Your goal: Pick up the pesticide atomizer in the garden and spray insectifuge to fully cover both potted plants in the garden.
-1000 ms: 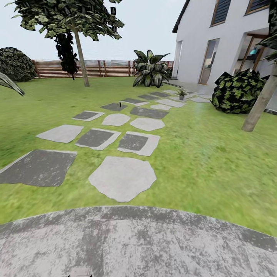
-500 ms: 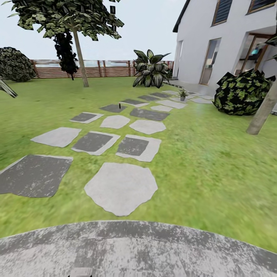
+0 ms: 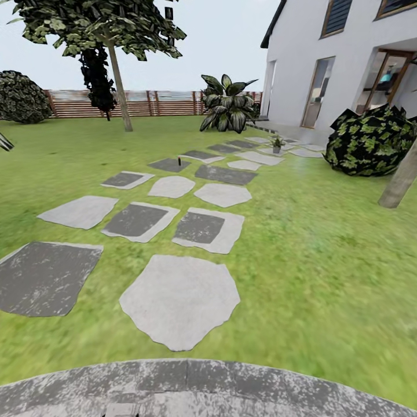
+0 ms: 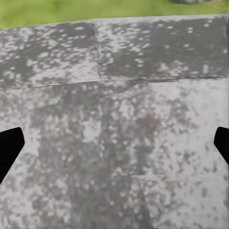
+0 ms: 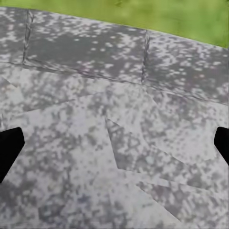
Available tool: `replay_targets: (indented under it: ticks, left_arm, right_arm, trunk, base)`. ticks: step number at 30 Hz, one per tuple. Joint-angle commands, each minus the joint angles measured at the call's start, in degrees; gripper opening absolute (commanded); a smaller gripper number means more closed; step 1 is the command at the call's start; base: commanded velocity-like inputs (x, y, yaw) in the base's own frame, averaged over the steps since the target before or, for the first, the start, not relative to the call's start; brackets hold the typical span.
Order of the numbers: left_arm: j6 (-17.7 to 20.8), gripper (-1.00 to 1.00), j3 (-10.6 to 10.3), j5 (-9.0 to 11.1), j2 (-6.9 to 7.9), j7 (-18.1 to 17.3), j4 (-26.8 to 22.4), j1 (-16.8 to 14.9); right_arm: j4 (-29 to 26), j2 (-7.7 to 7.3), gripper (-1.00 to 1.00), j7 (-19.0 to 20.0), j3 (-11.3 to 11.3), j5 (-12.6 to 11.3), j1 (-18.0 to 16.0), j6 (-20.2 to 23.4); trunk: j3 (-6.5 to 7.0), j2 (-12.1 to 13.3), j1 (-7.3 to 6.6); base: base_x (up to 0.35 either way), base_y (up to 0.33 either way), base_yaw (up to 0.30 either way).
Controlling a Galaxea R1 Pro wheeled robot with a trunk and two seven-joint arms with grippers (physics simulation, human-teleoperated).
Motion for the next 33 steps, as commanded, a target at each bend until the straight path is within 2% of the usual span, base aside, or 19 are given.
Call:
replay_targets:
  ticks: [1, 33]
  left_arm:
    - [-0.2, 1.00, 0.1, 0.0, 0.00, 0.0, 0.1, 0.0]
    - [-0.2, 1.00, 0.1, 0.0, 0.07, 0.0, 0.1, 0.0]
  right_arm:
    - [0.0, -0.02, 1.00, 0.0, 0.1, 0.1, 0.0, -0.2]
    - [0.0, -0.02, 1.00, 0.0, 0.1, 0.0, 0.0, -0.2]
  trunk:
    - [-0.05, 0.0, 0.02]
    - [-0.05, 0.0, 0.02]
  base:
    - [0.337, 0.000, 0.000]
    - [0.337, 0.000, 0.000]
